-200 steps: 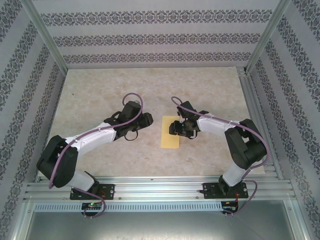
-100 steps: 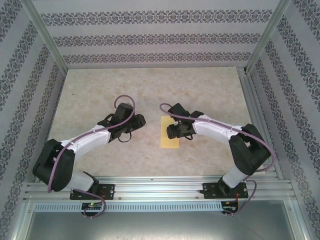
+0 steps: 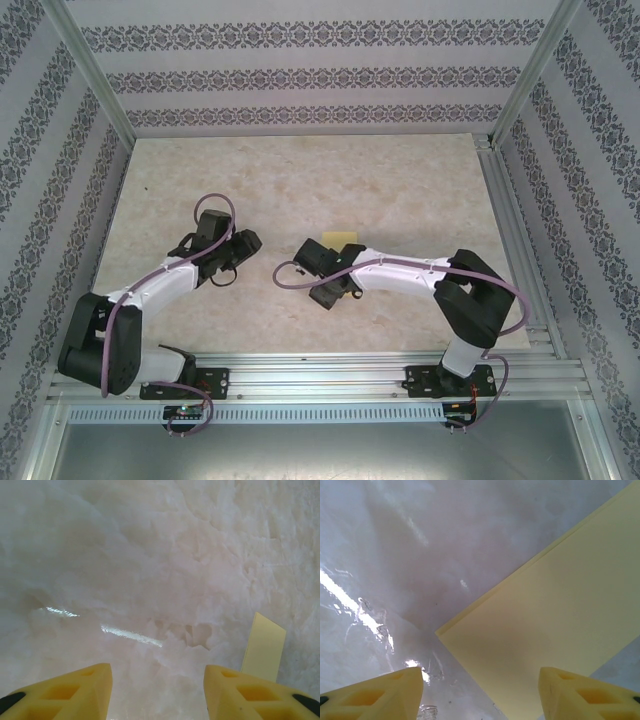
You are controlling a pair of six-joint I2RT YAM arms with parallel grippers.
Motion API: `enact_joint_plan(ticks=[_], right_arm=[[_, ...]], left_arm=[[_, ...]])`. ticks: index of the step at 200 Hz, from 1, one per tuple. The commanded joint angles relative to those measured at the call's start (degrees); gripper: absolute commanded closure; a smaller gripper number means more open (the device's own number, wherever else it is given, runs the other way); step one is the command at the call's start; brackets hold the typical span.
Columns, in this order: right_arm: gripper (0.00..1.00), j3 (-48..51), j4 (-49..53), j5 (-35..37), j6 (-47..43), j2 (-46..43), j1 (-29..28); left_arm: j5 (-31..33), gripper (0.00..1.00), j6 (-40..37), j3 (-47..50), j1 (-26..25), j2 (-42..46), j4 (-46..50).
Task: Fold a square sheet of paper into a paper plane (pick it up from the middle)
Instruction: Fold the triangle a second time at the center of the table.
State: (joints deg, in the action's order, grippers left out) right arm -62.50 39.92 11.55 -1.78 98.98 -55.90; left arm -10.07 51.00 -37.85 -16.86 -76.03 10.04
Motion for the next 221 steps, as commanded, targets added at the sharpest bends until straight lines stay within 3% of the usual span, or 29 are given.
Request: enact_joint_plan(ticks=[1,44,112,221], right_arm=[[0.36,-1.75,1.60,1.77,-3.70,1.07,-0.79],[0.34,-2.15,1.53,0.07,-4.01,2.92,-1.32],[0.34,-2.57,-0.28,5.36,-4.63,6.31,-1.16],[0.51,-2.81,0.58,10.47,-1.75,2.21,-0.19]], left_arm=[[-0.77,0.47,-1.69,0.32,1.18,2.20,0.41],[0.39,0.47,-1.26,0.84,2.24,3.98,1.13],[-0.02,0.47,-0.91,1.12,2.37,5.08,1.57],[-0.40,0.46,-0.42,1.46,2.39,5.93,1.90]])
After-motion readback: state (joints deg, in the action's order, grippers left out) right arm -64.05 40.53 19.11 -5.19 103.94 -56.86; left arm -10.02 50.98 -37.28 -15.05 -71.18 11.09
